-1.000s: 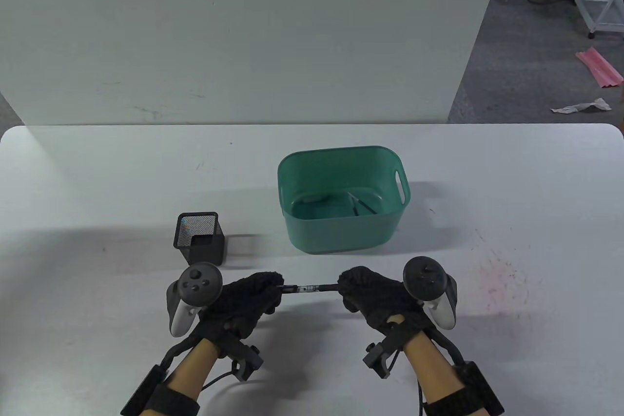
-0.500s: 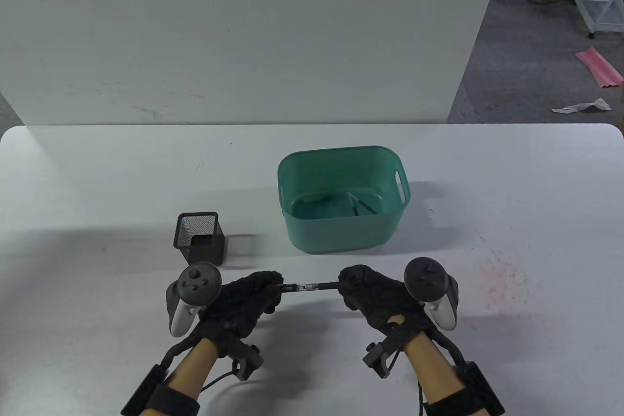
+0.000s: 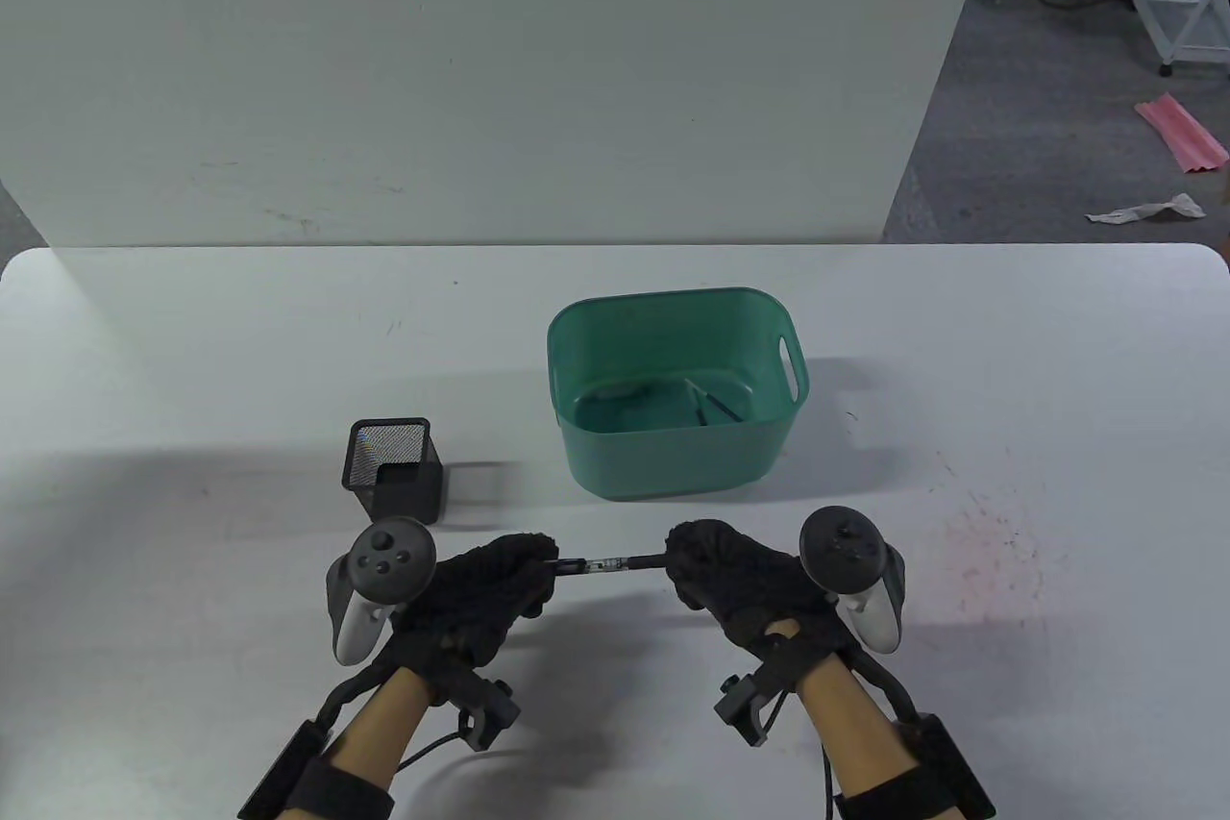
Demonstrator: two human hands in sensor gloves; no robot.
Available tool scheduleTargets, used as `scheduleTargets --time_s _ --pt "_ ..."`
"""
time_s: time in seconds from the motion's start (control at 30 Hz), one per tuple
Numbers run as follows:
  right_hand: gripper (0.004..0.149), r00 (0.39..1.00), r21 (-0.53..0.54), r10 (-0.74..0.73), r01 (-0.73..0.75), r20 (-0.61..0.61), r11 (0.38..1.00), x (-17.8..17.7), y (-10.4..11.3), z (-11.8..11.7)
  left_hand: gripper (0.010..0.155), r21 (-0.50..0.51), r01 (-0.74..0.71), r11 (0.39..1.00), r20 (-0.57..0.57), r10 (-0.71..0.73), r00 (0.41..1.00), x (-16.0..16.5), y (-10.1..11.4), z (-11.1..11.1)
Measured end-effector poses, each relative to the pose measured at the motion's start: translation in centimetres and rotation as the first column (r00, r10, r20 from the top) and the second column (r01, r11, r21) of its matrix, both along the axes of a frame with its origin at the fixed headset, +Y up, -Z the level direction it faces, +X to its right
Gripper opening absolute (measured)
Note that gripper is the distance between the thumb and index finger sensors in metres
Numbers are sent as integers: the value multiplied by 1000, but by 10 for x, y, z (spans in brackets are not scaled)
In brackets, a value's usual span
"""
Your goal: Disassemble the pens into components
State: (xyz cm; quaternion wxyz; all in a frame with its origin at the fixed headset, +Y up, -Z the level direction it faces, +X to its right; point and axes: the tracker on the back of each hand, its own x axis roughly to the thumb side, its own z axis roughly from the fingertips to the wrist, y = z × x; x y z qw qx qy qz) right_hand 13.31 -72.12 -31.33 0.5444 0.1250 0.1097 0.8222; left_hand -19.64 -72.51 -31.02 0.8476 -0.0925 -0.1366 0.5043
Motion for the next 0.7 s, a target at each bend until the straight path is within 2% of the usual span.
scheduleTargets --time_s 0.07,0.13,0.27,0.7 --pt "57 997 -60 -67 68 24 996 0 -5 0 44 7 0 1000 0 0 1000 0 1 1" --pt "53 997 -78 -77 78 20 994 0 -6 -1 44 9 1 1000 5 -1 1000 1 2 1" --pt "45 999 -36 -52 52 -4 998 0 -1 -1 44 13 9 1000 9 -9 1000 2 2 2" --pt "47 996 3 -66 66 58 998 11 3 -3 44 -5 -7 1000 -30 7 1000 -8 1 -2"
